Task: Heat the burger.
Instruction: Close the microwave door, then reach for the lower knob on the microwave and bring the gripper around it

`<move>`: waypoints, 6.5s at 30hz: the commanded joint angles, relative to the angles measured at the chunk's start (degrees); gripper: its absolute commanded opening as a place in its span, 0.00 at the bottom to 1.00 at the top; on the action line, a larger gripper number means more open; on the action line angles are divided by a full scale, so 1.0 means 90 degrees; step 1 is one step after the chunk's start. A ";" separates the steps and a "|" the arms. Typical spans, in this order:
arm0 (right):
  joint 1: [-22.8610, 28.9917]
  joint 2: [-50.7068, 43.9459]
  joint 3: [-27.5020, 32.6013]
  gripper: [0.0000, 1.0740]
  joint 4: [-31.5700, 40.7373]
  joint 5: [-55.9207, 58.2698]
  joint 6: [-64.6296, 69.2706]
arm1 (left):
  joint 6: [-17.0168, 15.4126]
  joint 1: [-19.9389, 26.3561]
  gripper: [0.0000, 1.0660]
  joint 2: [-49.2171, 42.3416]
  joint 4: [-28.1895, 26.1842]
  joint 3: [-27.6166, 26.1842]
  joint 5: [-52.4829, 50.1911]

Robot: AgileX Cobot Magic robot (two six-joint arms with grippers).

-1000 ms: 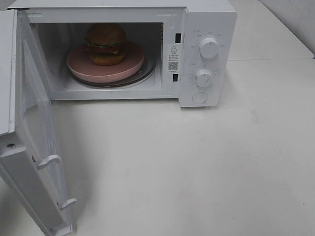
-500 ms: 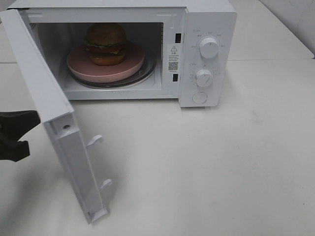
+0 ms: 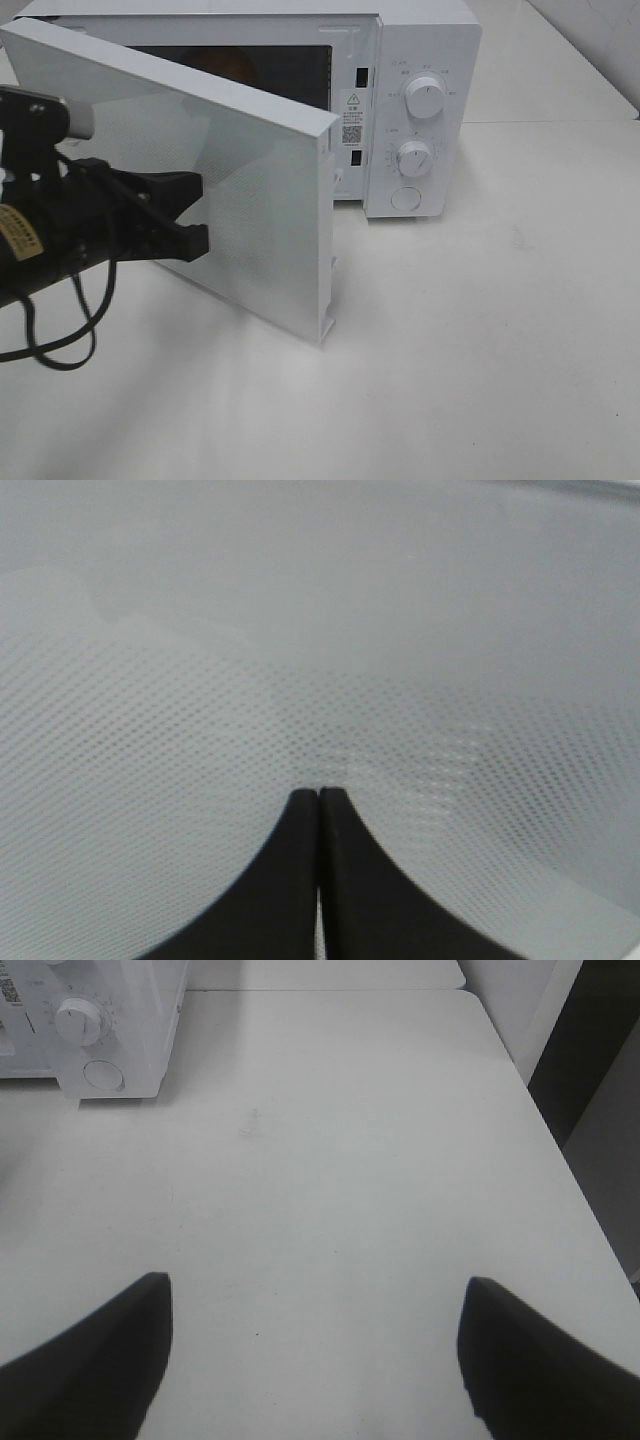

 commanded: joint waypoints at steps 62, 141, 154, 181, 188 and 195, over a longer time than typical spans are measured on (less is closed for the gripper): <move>-0.0051 -0.0166 0.0006 0.70 -0.0025 -0.0032 -0.0045 | 0.3425 -0.0993 0.00 0.2642 -0.3839 -0.5195 0.1929; -0.0051 -0.0166 0.0006 0.70 -0.0025 -0.0032 -0.0045 | 0.1732 0.3692 0.78 -0.1935 -0.1757 -0.3489 1.2713; -0.0051 -0.0166 0.0006 0.70 -0.0025 -0.0032 -0.0045 | 0.1808 0.3832 0.81 -0.4539 -0.1388 -0.2184 1.2942; -0.0051 -0.0166 0.0006 0.70 -0.0038 -0.0032 -0.0025 | 0.1426 0.3813 0.82 -0.9250 -0.0999 -0.0312 1.1637; -0.0051 -0.0166 0.0006 0.70 -0.0038 -0.0032 -0.0025 | 0.1426 0.3813 0.82 -1.0269 -0.0993 -0.0312 1.1637; -0.0051 -0.0108 0.0006 0.70 -0.0038 -0.0032 -0.0038 | 0.1426 0.3813 0.82 -1.0409 -0.1120 -0.0312 1.1631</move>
